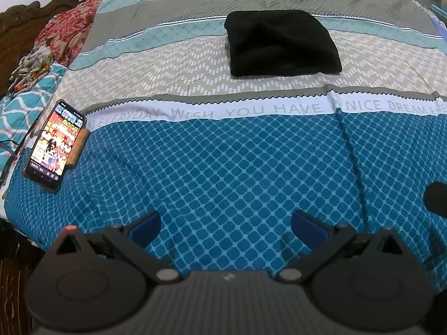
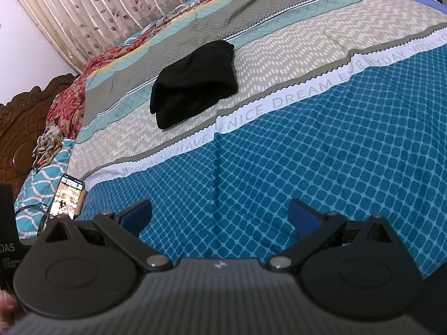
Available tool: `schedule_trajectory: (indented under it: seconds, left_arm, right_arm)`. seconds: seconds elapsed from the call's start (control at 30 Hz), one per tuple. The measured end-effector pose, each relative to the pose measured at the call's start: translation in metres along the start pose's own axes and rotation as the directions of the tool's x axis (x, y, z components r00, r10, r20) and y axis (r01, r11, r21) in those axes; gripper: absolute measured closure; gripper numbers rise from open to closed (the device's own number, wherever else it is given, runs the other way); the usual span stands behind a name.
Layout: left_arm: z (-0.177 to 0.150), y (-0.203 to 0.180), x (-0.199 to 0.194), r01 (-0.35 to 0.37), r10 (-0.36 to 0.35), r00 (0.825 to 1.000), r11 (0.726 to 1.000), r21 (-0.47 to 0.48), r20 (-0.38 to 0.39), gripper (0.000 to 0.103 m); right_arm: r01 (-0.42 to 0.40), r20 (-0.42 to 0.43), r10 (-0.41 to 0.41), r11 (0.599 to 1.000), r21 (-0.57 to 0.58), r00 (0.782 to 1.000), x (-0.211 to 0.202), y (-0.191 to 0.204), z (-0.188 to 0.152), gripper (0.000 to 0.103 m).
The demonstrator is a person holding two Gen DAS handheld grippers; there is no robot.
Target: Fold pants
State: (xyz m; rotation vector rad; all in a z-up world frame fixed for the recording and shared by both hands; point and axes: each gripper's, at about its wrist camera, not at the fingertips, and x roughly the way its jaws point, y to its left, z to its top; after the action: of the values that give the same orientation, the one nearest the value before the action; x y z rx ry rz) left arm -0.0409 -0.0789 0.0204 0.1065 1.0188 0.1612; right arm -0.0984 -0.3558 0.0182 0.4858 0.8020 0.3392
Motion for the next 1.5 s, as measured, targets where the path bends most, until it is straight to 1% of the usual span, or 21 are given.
schedule_trajectory:
  seconds: [0.57, 1.07, 1.5]
  left_arm:
    - [0.001, 0.003, 0.0, -0.004, 0.004, 1.0, 1.0, -0.019, -0.015, 0.0]
    - [0.004, 0.006, -0.001, -0.011, 0.011, 1.0, 0.999, -0.037, -0.007, 0.0]
    - [0.021, 0.01, -0.009, -0.008, 0.009, 1.0, 0.999, -0.054, 0.024, 0.0]
  right_arm:
    - [0.006, 0.009, -0.005, 1.0, -0.012, 1.0, -0.001, 0.007, -0.002, 0.0]
    - [0.013, 0.022, -0.012, 0.999, -0.032, 1.0, -0.001, 0.01, -0.001, 0.0]
    - [0.022, 0.073, -0.017, 0.998, -0.064, 0.997, -0.009, 0.016, 0.014, 0.0]
